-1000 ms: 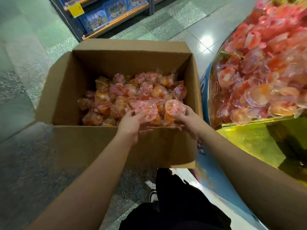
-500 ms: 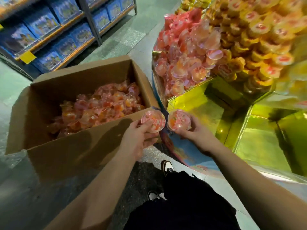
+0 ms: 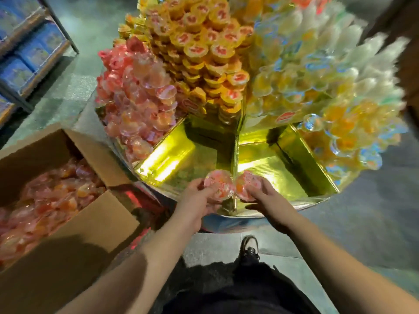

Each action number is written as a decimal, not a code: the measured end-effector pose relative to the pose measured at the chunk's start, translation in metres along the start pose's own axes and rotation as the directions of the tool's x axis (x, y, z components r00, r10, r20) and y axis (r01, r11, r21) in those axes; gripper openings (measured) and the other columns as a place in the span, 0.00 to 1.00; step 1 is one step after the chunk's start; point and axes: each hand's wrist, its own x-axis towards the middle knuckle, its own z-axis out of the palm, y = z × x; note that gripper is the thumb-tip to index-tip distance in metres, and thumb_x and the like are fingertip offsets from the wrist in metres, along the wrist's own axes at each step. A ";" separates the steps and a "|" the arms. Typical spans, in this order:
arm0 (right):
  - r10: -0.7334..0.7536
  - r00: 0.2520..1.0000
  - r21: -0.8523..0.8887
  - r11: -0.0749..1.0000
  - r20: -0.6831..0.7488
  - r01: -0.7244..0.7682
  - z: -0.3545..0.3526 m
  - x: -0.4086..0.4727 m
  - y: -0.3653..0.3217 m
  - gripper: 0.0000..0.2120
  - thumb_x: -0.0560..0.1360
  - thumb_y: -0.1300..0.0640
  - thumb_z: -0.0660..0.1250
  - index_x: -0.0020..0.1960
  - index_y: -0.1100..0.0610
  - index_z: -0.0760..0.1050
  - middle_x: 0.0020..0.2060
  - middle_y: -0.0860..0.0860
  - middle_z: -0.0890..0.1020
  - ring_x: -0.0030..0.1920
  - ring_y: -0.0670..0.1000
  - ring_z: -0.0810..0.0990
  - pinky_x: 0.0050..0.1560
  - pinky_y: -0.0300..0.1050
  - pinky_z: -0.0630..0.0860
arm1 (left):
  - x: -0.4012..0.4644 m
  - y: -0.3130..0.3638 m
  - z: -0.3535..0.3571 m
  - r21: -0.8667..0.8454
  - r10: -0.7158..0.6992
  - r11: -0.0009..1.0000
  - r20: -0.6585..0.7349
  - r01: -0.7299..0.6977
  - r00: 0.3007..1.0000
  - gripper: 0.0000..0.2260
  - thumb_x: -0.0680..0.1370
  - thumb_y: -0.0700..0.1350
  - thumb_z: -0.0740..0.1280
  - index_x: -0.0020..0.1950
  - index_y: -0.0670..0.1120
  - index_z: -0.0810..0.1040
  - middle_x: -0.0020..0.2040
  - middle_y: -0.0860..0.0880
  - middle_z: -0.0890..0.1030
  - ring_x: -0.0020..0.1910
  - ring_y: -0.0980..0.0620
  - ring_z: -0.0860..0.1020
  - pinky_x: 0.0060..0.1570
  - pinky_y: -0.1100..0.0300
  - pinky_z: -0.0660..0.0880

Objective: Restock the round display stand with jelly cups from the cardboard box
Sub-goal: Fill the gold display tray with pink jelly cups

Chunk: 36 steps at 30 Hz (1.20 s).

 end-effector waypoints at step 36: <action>0.458 0.839 0.501 0.821 -0.293 -0.274 -0.206 0.300 0.051 0.24 0.72 0.46 0.75 0.62 0.59 0.77 0.52 0.55 0.85 0.52 0.56 0.84 0.52 0.49 0.81 | 0.352 -0.074 0.235 -0.178 -0.143 0.977 -0.134 0.118 0.981 0.16 0.79 0.44 0.69 0.66 0.41 0.75 0.43 0.49 0.85 0.46 0.49 0.84 0.45 0.61 0.79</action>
